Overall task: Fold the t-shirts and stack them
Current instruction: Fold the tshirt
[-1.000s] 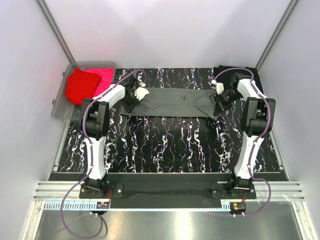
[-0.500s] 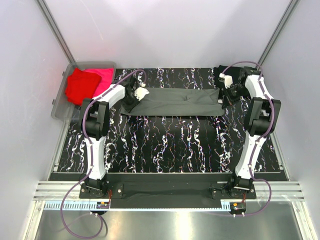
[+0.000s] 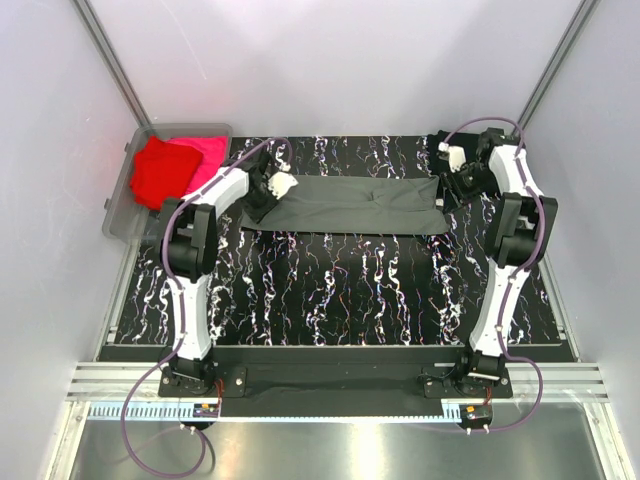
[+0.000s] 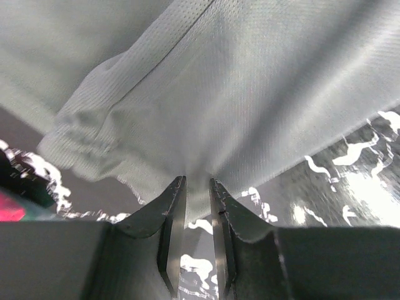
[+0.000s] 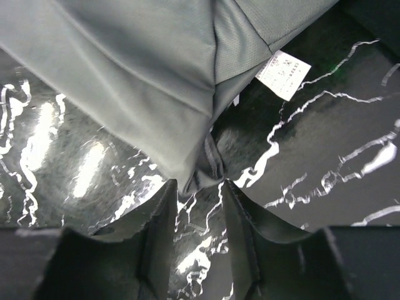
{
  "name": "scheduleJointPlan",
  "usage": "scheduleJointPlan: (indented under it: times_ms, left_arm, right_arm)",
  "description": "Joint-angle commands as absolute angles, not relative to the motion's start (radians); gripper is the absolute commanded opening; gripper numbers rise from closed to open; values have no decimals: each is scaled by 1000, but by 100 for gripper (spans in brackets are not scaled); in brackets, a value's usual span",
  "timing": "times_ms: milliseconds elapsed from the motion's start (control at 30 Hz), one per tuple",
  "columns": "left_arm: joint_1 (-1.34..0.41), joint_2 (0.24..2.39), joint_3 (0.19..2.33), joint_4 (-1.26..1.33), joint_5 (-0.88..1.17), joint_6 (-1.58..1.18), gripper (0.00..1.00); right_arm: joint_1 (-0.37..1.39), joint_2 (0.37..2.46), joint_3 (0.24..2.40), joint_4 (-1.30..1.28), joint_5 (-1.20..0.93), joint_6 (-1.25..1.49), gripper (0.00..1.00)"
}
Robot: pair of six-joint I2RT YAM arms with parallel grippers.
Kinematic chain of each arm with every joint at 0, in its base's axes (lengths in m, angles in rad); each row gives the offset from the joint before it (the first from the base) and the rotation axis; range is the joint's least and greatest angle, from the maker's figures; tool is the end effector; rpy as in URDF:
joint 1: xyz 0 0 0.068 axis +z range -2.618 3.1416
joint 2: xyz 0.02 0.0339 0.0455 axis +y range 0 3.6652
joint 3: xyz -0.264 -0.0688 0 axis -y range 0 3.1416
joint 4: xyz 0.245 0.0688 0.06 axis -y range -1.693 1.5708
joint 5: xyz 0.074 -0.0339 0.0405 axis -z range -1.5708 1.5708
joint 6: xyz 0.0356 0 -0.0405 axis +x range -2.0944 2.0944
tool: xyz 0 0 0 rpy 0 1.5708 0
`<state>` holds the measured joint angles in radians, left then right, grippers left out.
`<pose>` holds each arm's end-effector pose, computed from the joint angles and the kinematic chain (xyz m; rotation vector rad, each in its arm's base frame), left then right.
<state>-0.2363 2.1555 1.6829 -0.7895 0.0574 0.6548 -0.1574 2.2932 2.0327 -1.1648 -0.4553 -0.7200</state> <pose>0.4316 -0.1060 0.1712 1.2301 2.5463 0.0120 0.4588 -0.0570 0.2016 -0.8158 2.6542 0.4963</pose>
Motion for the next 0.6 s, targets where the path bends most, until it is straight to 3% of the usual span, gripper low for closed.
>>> scheduleJointPlan:
  times_ms: [0,267,567]
  left_arm:
    - [-244,1991,1733,-790,90,658,28]
    - [-250,1956,1588,-804,54,885,34]
    - [-250,2069,1635,-808,57,988,41]
  right_arm:
    - [-160,2152,2065,-1196,-471,-729,43]
    - [-160,2121,2060,-1196,-529,-664,44]
    - [-158,2088,2043,-1201,-554,-629,45]
